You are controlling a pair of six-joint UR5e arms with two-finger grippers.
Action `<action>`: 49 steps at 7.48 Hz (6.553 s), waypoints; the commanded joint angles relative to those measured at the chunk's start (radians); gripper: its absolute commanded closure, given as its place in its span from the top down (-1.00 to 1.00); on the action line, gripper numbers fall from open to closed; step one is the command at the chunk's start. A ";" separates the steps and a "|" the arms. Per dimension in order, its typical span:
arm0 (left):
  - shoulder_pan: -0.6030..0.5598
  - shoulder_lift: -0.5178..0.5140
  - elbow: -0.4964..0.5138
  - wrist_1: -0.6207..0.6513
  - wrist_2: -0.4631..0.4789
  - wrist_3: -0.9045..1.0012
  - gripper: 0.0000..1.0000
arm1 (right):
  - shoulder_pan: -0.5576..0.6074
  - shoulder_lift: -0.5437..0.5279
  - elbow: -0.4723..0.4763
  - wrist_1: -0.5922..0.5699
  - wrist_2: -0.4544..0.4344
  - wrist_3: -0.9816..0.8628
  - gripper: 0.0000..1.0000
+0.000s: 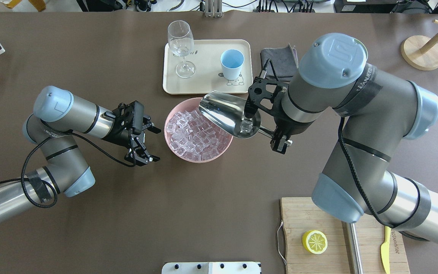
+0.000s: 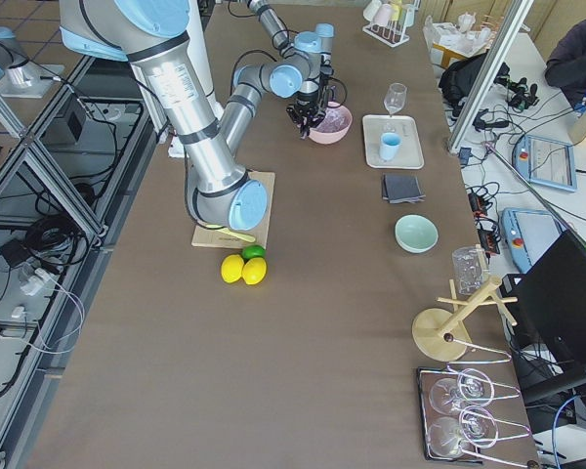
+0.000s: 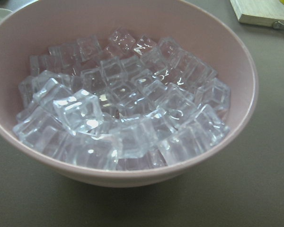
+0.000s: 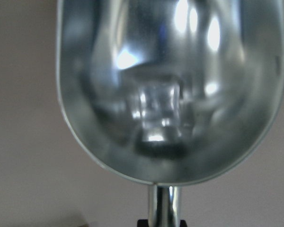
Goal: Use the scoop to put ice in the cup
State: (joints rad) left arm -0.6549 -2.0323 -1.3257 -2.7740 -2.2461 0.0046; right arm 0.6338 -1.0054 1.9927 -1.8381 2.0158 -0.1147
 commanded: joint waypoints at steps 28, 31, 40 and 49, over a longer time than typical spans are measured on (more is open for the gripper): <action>-0.477 0.355 -0.500 1.176 -0.227 0.008 0.96 | 0.247 0.766 -1.135 -0.734 0.178 -0.128 -1.00; -0.661 0.463 -0.506 1.308 -0.221 0.009 0.96 | 0.247 0.768 -1.155 -0.762 0.173 -0.128 -1.00; -0.868 0.509 -0.382 1.341 -0.055 0.130 0.96 | 0.282 0.641 -0.909 -0.802 0.139 -0.202 -1.00; -0.908 0.534 -0.372 1.352 -0.174 0.120 0.96 | 0.464 0.036 -0.158 -0.664 0.199 0.010 -1.00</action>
State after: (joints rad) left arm -1.5624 -1.5029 -1.6999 -1.4237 -2.4126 0.1264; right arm 1.0777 -0.9343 1.8145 -2.5201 2.1261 -0.2971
